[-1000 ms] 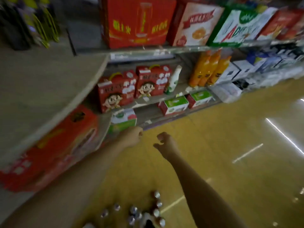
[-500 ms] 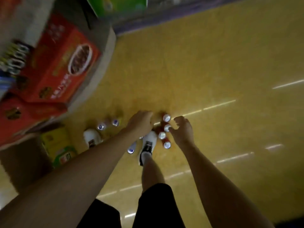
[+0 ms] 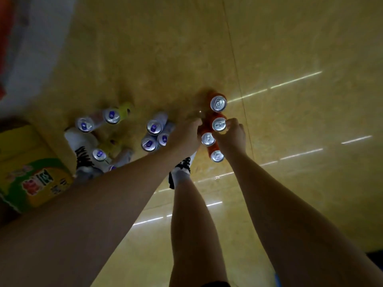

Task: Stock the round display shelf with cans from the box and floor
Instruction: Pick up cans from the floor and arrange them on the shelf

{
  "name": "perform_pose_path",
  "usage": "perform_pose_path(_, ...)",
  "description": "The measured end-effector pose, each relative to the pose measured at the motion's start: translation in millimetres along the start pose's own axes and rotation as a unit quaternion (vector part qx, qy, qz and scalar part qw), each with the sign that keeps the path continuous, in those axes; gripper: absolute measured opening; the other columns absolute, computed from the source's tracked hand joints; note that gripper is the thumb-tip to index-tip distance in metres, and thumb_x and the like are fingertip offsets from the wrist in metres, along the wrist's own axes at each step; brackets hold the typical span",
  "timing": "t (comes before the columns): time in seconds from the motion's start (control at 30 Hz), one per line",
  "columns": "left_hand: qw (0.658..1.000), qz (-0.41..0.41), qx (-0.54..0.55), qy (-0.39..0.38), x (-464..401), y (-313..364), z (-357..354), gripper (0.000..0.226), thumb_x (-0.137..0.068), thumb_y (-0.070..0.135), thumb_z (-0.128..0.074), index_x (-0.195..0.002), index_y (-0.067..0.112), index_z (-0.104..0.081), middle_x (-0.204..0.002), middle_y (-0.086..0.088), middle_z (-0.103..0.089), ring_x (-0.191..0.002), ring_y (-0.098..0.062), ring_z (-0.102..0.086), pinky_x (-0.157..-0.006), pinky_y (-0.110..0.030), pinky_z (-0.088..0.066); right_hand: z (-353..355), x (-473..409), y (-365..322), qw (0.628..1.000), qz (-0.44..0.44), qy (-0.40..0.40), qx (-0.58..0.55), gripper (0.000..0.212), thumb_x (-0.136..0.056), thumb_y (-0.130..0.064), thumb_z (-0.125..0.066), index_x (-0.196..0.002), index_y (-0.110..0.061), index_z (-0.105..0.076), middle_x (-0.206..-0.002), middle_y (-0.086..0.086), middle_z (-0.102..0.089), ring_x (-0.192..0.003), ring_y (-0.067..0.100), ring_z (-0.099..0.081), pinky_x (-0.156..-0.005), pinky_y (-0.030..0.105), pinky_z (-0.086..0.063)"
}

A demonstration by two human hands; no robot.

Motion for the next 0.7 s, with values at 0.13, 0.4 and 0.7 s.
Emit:
perform_pose_path(0.13,0.998,0.019,0.065,0.006,-35.0,-23.6,-30.6,0.032,-0.086,0.007,-0.056,-0.117,0.012,-0.058,-0.118,-0.009,-0.065,-0.110,-0.027,-0.060,-0.090,-0.035,-0.047,-29.1,-32.3,9.1,1.000,-0.014,-0.007,0.018,0.060,-0.077,-0.024,-0.075,-0.128,-0.009,-0.048,-0.123,0.013,-0.054,-0.110,0.030,-0.054,-0.085,0.028,-0.039)
perform_pose_path(0.4,0.996,0.018,0.084,0.035,-68.2,-54.6,-56.2,0.030,-0.086,0.006,-0.055,-0.115,0.011,-0.059,-0.114,-0.007,-0.065,-0.107,-0.024,-0.060,-0.090,-0.038,-0.049,-62.0,-67.9,12.1,0.997,-0.075,0.024,0.001,0.068,-0.077,-0.024,-0.078,-0.130,-0.009,-0.039,-0.131,0.019,-0.042,-0.114,0.040,-0.054,-0.094,0.042,-0.045)
perform_pose_path(0.7,0.993,-0.009,0.113,0.042,-49.8,-37.6,-48.5,0.038,-0.080,0.014,-0.053,-0.118,0.014,-0.056,-0.111,-0.008,-0.064,-0.104,-0.026,-0.060,-0.086,-0.039,-0.049,-19.4,-38.2,-1.5,0.999,-0.030,0.026,0.030,0.062,-0.071,-0.031,-0.081,-0.122,-0.012,-0.052,-0.118,0.013,-0.054,-0.084,0.022,-0.050,-0.073,0.026,-0.038)
Point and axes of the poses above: each hand's wrist, its own x-axis away from the middle knuckle, its own z-axis out of the back of the hand, y = z × x, the point moved 3 cm from there along -x, towards the middle knuckle
